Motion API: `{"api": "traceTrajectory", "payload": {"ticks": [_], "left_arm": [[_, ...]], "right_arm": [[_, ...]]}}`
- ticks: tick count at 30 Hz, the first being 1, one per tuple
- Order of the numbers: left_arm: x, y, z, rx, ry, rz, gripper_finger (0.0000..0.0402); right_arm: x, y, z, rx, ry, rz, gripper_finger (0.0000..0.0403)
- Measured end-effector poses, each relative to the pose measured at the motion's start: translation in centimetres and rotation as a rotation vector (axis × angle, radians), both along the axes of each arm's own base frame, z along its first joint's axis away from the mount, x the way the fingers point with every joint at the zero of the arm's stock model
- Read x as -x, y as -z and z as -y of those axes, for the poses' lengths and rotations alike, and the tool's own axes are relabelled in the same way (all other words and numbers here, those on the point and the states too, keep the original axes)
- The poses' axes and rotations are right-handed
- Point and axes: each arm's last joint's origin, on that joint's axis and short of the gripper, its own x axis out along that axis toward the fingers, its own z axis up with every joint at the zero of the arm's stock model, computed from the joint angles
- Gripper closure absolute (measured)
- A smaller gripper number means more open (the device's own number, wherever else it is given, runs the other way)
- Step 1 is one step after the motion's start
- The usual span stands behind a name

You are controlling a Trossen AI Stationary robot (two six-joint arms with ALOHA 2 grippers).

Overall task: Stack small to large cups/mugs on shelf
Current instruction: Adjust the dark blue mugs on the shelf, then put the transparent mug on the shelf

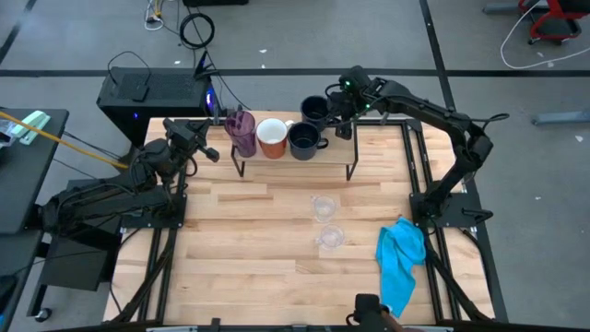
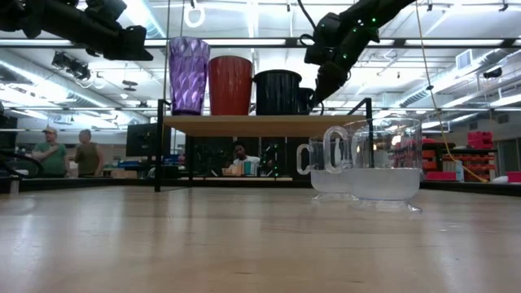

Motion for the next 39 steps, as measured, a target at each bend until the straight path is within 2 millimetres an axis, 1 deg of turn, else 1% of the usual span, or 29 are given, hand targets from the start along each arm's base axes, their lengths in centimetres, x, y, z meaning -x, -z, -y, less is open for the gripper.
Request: {"api": "traceTrajectory", "payload": {"ticks": [5, 14, 22, 27, 33, 39], "left_arm": [[0.0, -0.1, 0.0, -0.003, 0.000, 0.007, 0.0388], [0.0, -0.1, 0.0, -0.003, 0.000, 0.007, 0.0379], [0.0, -0.1, 0.0, -0.003, 0.000, 0.007, 0.0389], [0.0, -0.1, 0.0, -0.002, 0.000, 0.007, 0.0384], [0.0, -0.1, 0.0, -0.008, -0.001, -0.005, 0.0380], [0.0, 0.0, 0.0, -0.010, -0.001, -0.008, 0.0389]], "right_arm": [[-0.3, -0.2, -0.1, -0.006, -0.032, 0.039, 0.0163], [-0.8, -0.3, -0.5, 0.006, -0.067, 0.060, 0.0163], [-1.0, -0.5, -0.4, 0.025, -0.070, 0.083, 0.0163], [-0.9, -0.6, -0.4, 0.022, -0.048, 0.073, 0.0163], [-0.7, -2.1, -0.5, 0.010, -0.014, 0.070, 0.0163], [0.3, -3.4, -1.1, -0.040, 0.052, -0.015, 0.0163]]}}
